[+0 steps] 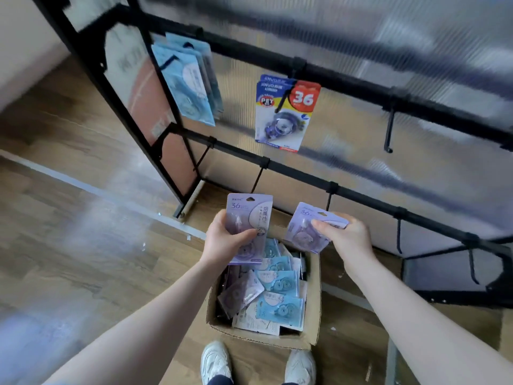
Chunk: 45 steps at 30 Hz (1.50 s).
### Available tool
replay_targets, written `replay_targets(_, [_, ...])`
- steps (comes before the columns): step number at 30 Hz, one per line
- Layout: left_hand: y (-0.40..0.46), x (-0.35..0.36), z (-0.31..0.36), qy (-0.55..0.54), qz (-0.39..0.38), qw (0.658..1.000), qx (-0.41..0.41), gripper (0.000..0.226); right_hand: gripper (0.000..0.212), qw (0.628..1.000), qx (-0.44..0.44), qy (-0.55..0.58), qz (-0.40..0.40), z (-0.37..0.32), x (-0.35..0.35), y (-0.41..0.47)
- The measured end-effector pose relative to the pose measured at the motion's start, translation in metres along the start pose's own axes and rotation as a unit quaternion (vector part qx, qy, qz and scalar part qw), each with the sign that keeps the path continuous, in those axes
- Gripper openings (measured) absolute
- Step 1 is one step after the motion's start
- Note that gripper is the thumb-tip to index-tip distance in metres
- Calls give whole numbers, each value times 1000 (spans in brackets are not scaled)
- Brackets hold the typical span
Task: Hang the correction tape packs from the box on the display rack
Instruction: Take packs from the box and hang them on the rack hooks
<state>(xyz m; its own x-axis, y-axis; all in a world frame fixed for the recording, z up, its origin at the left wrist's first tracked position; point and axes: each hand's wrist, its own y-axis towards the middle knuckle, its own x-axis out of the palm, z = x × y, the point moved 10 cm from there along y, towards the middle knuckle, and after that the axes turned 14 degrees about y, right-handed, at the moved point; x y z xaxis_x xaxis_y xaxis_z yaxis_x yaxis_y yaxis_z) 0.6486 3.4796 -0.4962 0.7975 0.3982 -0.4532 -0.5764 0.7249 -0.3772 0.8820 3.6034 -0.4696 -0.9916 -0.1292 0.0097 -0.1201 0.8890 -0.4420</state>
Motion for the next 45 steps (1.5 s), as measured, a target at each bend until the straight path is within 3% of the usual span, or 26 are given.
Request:
replay_targets(8, [-15, -36, 87, -45, 4, 996, 76, 37, 18, 997, -81, 15, 4, -100, 3, -35])
replay_targets(16, [-28, -47, 136, -37, 16, 991, 128, 45, 13, 995, -91, 32, 25, -144, -16, -52])
replay_targets(31, [-35, 37, 179, -11, -22, 987, 161, 48, 23, 993, -86, 45, 64, -150, -104, -57])
replay_targets(45, [-29, 93, 199, 49, -52, 984, 162, 42, 17, 995, -77, 14, 64, -148, -140, -38])
